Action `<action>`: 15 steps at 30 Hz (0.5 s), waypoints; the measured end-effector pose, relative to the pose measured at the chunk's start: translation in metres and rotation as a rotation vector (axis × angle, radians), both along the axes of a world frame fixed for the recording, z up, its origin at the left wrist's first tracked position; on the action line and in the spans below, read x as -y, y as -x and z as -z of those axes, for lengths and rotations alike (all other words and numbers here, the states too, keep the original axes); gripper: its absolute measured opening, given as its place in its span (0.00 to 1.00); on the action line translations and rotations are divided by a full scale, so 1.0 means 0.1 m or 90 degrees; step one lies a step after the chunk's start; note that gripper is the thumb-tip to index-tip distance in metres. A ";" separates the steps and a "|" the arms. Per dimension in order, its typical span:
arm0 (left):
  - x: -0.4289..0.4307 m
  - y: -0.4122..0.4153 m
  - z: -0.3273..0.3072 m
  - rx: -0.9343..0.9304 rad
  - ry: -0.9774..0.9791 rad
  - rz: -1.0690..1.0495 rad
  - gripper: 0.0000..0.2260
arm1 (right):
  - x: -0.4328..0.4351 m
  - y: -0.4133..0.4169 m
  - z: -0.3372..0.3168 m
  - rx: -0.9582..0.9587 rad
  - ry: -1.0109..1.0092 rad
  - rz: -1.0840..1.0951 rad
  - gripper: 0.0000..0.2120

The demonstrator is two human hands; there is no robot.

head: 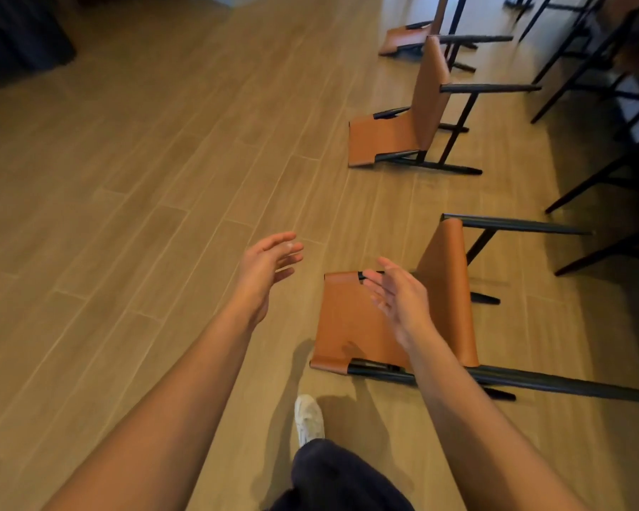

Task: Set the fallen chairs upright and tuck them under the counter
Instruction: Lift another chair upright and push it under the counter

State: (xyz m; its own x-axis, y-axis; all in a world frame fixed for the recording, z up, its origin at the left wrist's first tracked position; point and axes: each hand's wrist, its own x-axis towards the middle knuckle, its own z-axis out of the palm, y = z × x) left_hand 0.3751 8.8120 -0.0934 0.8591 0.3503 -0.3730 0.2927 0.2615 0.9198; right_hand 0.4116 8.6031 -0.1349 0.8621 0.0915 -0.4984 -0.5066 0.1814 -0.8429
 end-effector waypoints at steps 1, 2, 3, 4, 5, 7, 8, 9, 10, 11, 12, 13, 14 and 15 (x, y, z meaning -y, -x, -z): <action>-0.08 -0.16 0.00 -0.001 -0.002 0.007 0.08 | -0.06 -0.13 0.01 -0.005 0.000 0.002 0.10; -0.17 -0.36 0.00 -0.002 -0.003 0.013 0.09 | -0.13 -0.30 0.01 -0.008 0.001 0.006 0.11; -0.25 -0.52 0.00 -0.003 -0.002 0.019 0.09 | -0.19 -0.44 0.01 -0.009 0.005 0.010 0.11; -0.32 -0.68 0.01 -0.004 -0.001 0.024 0.09 | -0.25 -0.58 0.00 -0.008 0.009 0.014 0.11; -0.38 -0.84 0.02 -0.005 -0.001 0.032 0.10 | -0.31 -0.72 -0.01 -0.005 0.012 0.018 0.11; -0.47 -1.14 0.05 -0.016 -0.001 0.052 0.11 | -0.40 -0.96 -0.01 -0.002 0.018 0.035 0.12; -0.51 -1.29 0.07 -0.022 -0.002 0.063 0.11 | -0.43 -1.07 0.00 -0.002 0.021 0.048 0.12; -0.54 -1.42 0.09 -0.026 -0.001 0.075 0.11 | -0.46 -1.17 0.00 -0.001 0.026 0.061 0.12; -0.57 -1.56 0.12 -0.029 0.000 0.091 0.11 | -0.49 -1.27 0.01 -0.003 0.031 0.078 0.12; -0.60 -1.70 0.16 -0.031 0.000 0.109 0.12 | -0.52 -1.37 0.03 -0.007 0.035 0.098 0.13; -0.63 -1.85 0.20 -0.036 0.000 0.129 0.12 | -0.56 -1.46 0.06 -0.013 0.039 0.121 0.13; -0.66 -2.00 0.23 -0.040 -0.002 0.150 0.12 | -0.60 -1.55 0.09 -0.016 0.043 0.144 0.13; -0.68 -2.16 0.26 -0.043 -0.006 0.172 0.12 | -0.65 -1.63 0.12 -0.018 0.047 0.165 0.13; -0.71 -2.32 0.30 -0.047 -0.012 0.196 0.12 | -0.69 -1.73 0.15 -0.021 0.051 0.184 0.13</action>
